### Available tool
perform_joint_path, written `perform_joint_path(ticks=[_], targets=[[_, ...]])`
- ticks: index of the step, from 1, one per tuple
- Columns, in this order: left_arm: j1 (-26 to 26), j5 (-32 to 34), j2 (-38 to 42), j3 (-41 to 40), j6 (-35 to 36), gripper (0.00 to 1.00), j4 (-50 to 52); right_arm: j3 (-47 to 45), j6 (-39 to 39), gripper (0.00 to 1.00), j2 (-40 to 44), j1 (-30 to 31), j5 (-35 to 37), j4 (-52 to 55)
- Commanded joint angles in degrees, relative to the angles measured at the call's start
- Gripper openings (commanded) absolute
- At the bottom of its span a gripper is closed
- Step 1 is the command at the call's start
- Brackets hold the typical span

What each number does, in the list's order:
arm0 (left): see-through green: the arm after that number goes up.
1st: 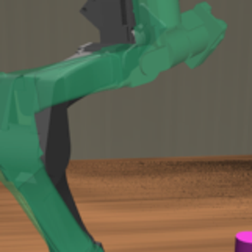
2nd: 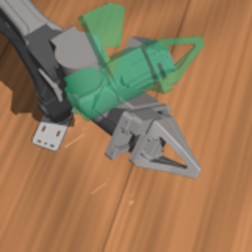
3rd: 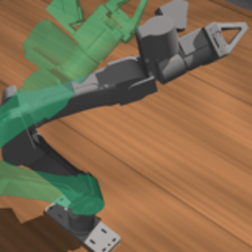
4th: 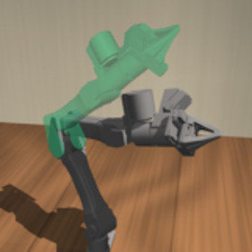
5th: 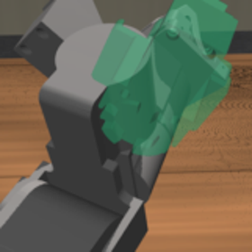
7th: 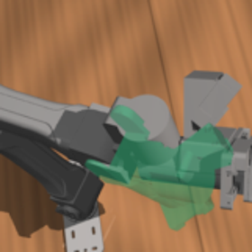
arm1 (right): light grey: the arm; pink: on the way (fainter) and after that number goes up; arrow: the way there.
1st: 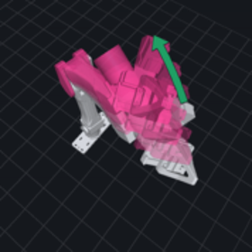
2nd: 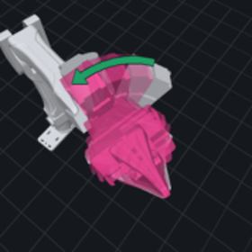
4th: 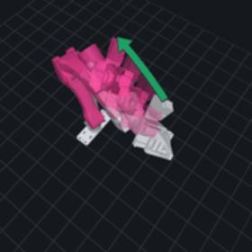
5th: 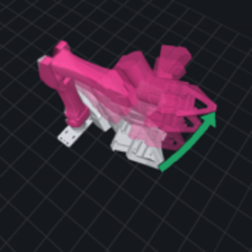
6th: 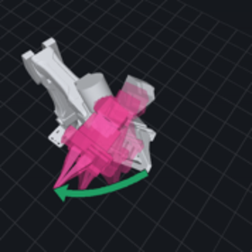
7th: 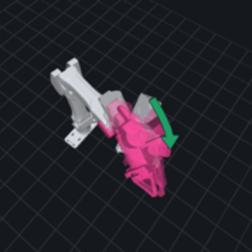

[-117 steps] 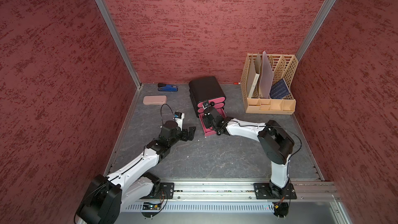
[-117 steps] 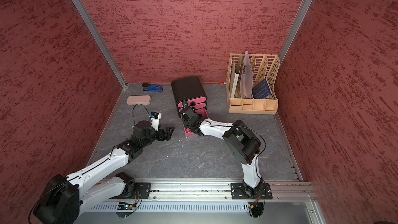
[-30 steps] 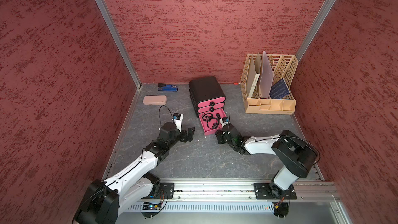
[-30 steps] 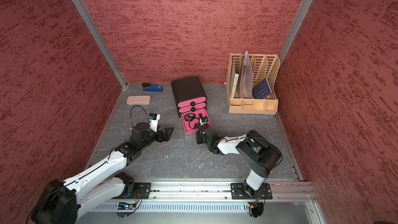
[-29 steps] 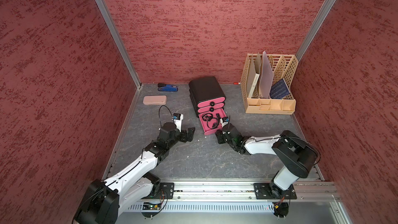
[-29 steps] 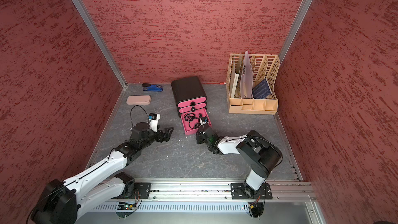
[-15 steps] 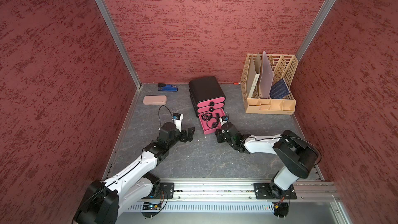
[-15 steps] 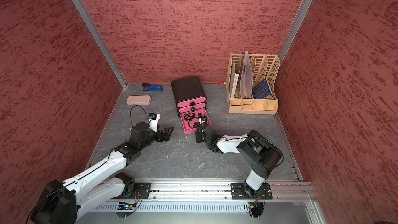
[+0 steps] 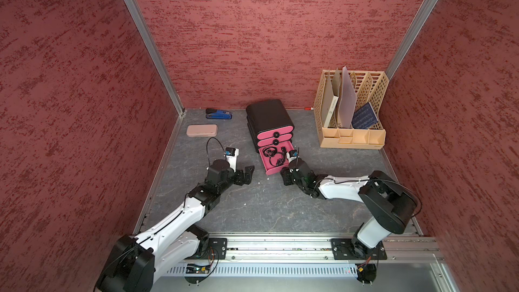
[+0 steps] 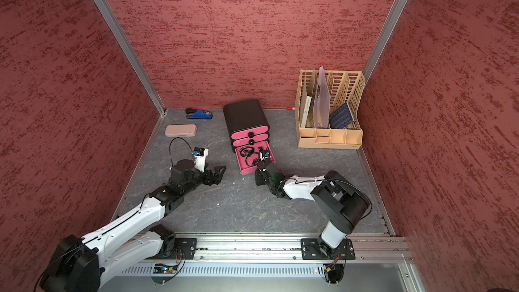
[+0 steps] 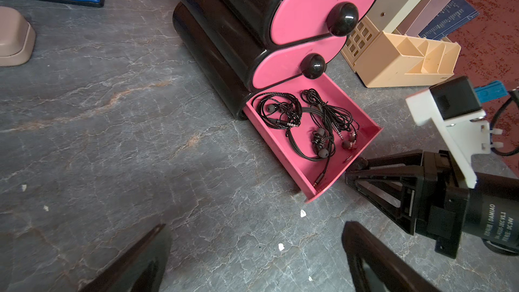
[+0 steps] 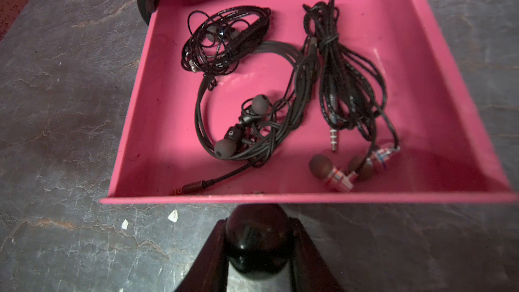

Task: Place the wired earphones into the drawer by color
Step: Close the drawer in the storage box.

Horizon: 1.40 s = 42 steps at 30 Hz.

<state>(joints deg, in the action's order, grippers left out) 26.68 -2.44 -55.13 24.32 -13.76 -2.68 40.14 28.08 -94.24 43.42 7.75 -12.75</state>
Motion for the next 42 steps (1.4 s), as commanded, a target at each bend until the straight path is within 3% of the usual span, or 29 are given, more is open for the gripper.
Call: perform_joint_path(ticks=[1,10,28,42], targets=[[-0.29,1.36,1.68,0.58,-1.85,1.00,-1.11,1.64,0.04,0.33,3.84,-0.49,0.55,-3.46],[-0.25,1.85,-1.77,7.14,-5.04,1.00,-0.74,-0.59,-1.68,0.33,4.44,-0.55,3.26,-1.87],[-3.59,-0.49,-24.22,31.78,-3.43,1.00,6.51,-1.59,-4.08,0.33,-1.38,-0.55,1.75,-6.27],[-6.72,-4.35,-35.33,41.81,-0.25,1.00,8.87,-2.26,-4.00,0.33,-0.67,-0.62,1.70,-6.62]])
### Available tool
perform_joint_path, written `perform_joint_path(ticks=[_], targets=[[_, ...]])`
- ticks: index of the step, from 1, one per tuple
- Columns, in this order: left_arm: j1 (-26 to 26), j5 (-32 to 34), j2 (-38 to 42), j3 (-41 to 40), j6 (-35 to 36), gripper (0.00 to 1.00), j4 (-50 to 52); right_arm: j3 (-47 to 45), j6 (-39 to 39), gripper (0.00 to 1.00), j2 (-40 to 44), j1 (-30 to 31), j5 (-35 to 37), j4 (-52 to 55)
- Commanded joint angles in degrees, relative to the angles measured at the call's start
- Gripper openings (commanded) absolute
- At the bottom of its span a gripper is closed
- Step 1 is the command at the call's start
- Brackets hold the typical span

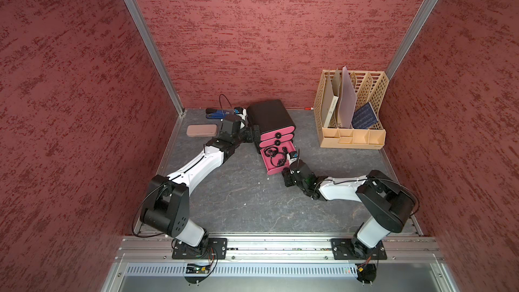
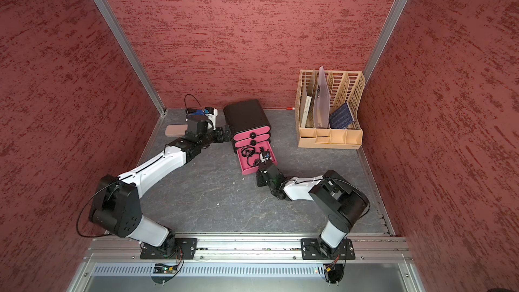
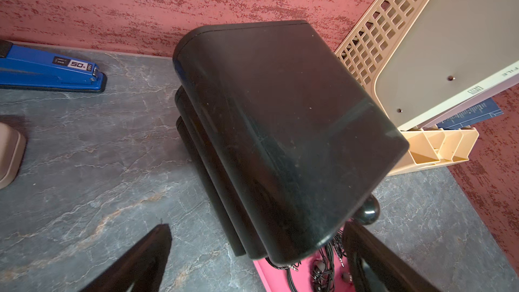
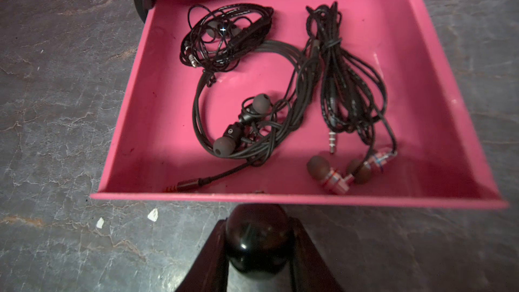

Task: Place the wired earphones into the drawer by color
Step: Close the drawer in the storage box.

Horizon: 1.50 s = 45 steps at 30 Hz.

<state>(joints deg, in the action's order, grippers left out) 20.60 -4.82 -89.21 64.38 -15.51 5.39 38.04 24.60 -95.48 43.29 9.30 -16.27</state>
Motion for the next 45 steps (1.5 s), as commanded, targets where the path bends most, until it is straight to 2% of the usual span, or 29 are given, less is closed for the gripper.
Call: perform_joint_path(ticks=[1,26,34,45], targets=[[-0.73,-2.23,-1.79,2.03,1.59,1.00,0.94,-0.15,-0.52,0.33,0.68,-0.53,0.10,-2.98],[-1.61,-3.11,-4.77,2.93,1.71,1.00,2.98,3.12,0.05,0.33,-0.58,-0.57,-0.23,-3.33],[-1.15,-2.43,-5.03,2.64,2.06,1.00,3.40,2.68,0.23,0.34,1.95,-0.79,0.18,-4.10],[-0.74,-1.98,-4.92,2.77,2.32,1.00,4.08,4.46,-1.87,0.33,-1.88,-1.63,-0.24,-7.95]])
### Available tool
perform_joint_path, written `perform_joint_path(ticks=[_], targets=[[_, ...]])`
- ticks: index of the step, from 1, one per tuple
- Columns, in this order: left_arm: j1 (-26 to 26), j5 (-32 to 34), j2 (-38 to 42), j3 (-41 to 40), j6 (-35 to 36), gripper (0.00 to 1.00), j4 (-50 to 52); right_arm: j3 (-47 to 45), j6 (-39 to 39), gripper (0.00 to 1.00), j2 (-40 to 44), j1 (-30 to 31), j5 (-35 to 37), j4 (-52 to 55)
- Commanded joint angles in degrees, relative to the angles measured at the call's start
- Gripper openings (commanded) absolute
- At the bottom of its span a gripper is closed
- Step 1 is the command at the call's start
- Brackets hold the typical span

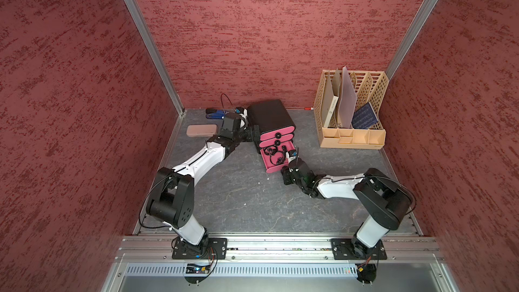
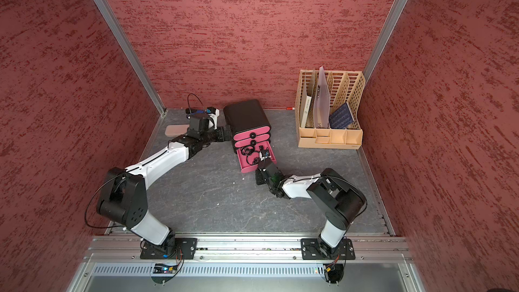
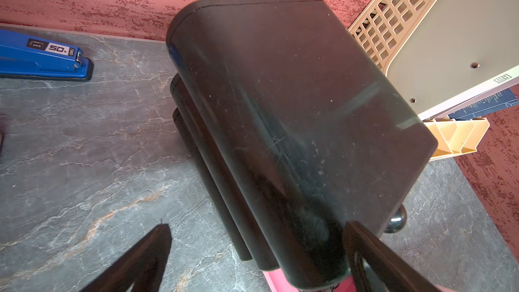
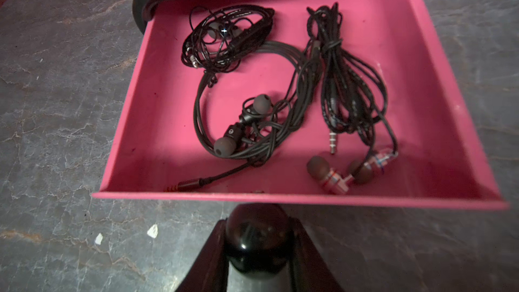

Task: Place the wired earphones into the drawer by color
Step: Close the drawer in the storage box.

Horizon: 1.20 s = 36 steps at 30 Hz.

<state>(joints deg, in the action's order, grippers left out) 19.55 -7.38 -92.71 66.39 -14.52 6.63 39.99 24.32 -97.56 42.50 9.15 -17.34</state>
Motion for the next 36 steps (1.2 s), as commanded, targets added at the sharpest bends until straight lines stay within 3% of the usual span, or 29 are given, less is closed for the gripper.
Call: perform_joint_path(ticks=[1,15,36], targets=[[0.31,0.51,-1.42,0.71,1.34,1.00,2.82,2.37,-1.91,0.34,0.25,-0.95,-0.03,-7.40],[0.66,0.56,-1.38,0.85,1.40,1.00,2.95,4.96,-7.39,0.33,-4.32,-2.07,-0.49,-12.66],[1.17,0.61,-0.98,0.76,1.34,1.00,3.16,9.08,-7.67,0.34,-11.57,-2.20,1.99,-24.09]])
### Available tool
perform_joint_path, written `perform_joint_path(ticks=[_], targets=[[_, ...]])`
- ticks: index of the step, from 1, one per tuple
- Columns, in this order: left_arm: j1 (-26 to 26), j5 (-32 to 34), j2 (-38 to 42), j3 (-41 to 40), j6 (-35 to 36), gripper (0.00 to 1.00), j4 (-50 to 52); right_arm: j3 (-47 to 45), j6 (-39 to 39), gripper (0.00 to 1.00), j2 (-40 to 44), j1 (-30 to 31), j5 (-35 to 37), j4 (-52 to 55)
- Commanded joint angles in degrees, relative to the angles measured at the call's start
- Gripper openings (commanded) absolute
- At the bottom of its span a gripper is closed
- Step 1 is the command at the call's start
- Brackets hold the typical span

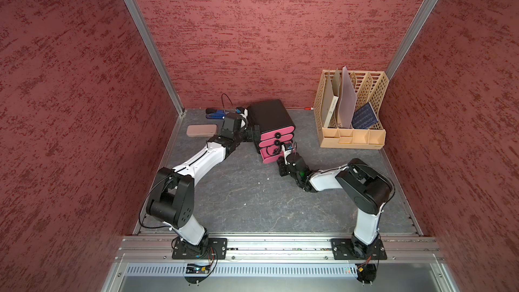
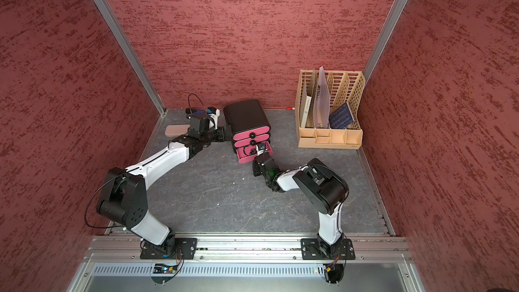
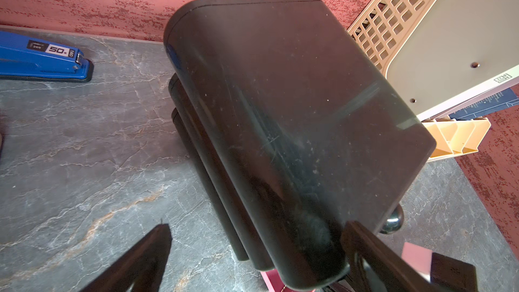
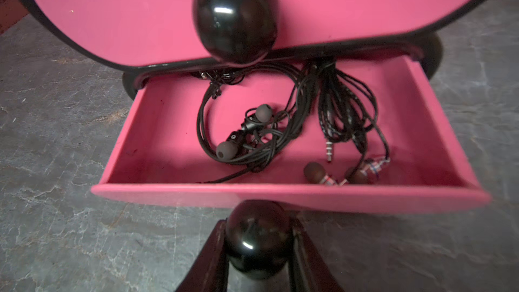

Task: Place the wired earphones into the drawer by color
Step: Close the drawer in the storage box.

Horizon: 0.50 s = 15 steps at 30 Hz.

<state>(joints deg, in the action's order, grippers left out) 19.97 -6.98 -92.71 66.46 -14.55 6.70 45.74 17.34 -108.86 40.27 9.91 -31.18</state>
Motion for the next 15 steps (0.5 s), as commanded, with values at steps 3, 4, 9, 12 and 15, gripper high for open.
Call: perform_joint_path(ticks=[3,4,9,12,15], targets=[[0.86,0.24,-0.90,0.69,1.36,1.00,3.09,4.14,-0.23,0.34,-1.51,-0.03,2.27,-11.74],[0.82,0.26,-0.93,0.69,1.40,1.00,3.11,4.34,-0.06,0.35,-1.95,-0.02,2.68,-12.09],[1.03,0.24,-0.92,0.69,1.36,1.00,3.07,5.28,0.97,0.35,-3.53,-0.06,4.34,-14.79],[1.13,0.22,-0.82,0.69,1.36,1.00,3.05,5.79,1.63,0.36,-4.54,-0.13,4.98,-16.19],[1.22,0.24,-0.81,0.60,1.29,1.00,3.01,6.93,3.12,0.37,-5.37,-0.19,4.77,-15.41]])
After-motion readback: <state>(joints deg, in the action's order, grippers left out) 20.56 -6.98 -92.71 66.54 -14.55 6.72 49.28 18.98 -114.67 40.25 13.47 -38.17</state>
